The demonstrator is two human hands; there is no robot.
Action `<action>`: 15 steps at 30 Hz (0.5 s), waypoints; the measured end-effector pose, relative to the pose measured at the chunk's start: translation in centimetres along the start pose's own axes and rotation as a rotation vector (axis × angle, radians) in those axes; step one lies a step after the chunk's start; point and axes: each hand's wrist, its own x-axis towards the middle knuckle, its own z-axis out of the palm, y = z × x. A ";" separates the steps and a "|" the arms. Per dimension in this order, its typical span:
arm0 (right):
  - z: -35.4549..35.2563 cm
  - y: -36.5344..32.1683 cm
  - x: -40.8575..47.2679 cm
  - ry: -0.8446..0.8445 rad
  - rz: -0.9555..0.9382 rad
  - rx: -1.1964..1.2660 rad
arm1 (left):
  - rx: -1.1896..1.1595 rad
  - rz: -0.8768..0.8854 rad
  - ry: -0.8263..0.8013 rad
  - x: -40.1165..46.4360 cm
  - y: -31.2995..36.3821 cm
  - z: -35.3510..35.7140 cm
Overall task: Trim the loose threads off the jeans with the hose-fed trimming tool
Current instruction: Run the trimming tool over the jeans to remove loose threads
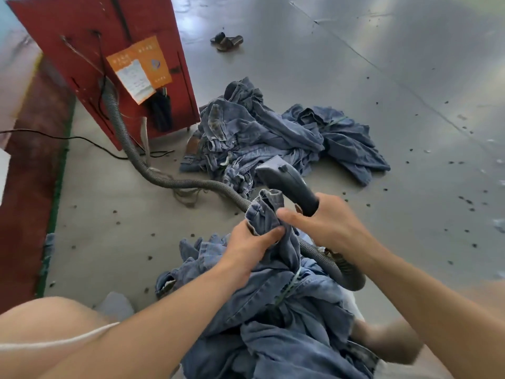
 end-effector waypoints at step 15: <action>-3.0 4.3 4.4 -0.219 0.279 0.231 | -0.235 -0.216 -0.013 0.5 1.2 -2.4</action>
